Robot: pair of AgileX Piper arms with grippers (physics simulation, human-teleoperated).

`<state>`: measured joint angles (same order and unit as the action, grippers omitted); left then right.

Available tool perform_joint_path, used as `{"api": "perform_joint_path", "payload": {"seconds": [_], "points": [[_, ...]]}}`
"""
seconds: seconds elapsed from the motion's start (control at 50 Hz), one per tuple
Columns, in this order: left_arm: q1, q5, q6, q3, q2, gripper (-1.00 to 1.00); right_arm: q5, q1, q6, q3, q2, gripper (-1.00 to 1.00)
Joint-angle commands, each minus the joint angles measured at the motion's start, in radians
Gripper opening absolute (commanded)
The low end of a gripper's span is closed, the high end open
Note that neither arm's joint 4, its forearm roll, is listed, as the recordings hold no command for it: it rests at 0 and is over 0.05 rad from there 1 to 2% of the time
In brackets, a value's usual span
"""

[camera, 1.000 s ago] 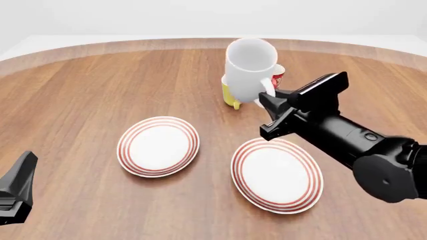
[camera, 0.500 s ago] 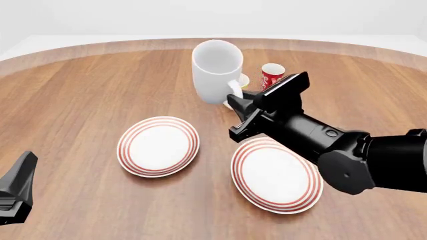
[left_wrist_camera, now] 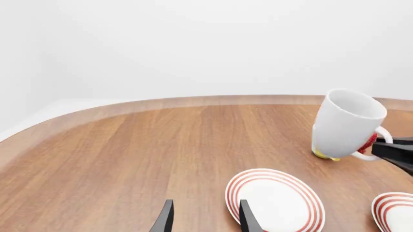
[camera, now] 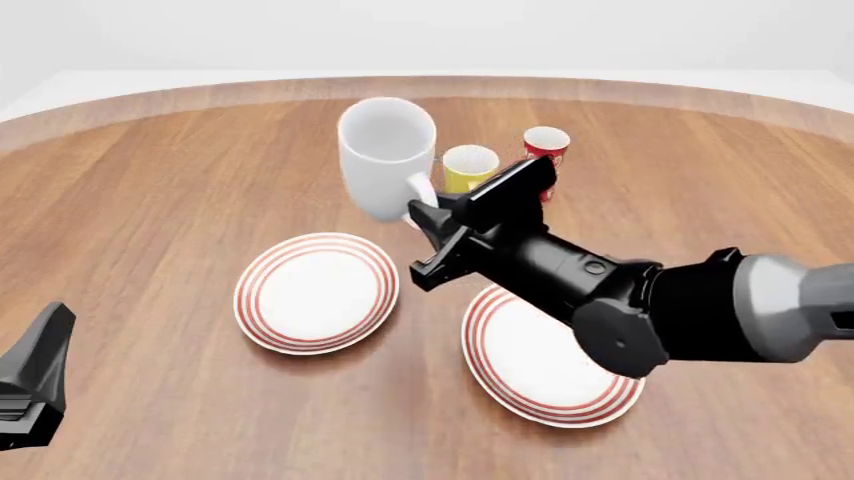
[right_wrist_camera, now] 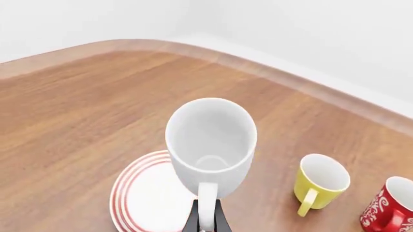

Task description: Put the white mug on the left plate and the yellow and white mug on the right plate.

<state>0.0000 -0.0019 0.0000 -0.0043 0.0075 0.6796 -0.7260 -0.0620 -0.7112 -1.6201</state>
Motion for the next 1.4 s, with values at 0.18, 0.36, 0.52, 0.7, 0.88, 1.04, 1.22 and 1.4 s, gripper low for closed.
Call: {"api": "perform_joint_path", "payload": {"seconds": [0.18,0.36,0.52,0.7,0.88,1.04,1.22,1.4], "points": [[0.0,0.0,0.0,0.0,0.0,1.0,0.002,-0.036,0.028,-0.084,-0.102,-1.0],[0.0,0.0,0.0,0.0,0.0,1.0,0.003,-0.061,0.06,-0.098,-0.137,-1.0],[0.0,0.0,0.0,0.0,0.0,1.0,0.01,-0.075,0.081,-0.117,-0.183,-1.0],[0.0,0.0,0.0,0.0,0.0,1.0,0.008,-0.083,0.087,-0.148,-0.228,-1.0],[0.0,0.0,0.0,0.0,0.0,1.0,0.013,-0.093,0.104,-0.18,-0.282,-1.0],[0.0,0.0,0.0,0.0,0.0,1.0,0.018,-0.099,0.108,-0.194,-0.31,-1.0],[0.0,0.0,0.0,0.0,0.0,1.0,0.017,-0.102,0.11,-0.204,-0.337,-1.0],[0.0,0.0,0.0,0.0,0.0,1.0,0.016,-0.102,0.106,-0.205,-0.352,-1.0]]}}
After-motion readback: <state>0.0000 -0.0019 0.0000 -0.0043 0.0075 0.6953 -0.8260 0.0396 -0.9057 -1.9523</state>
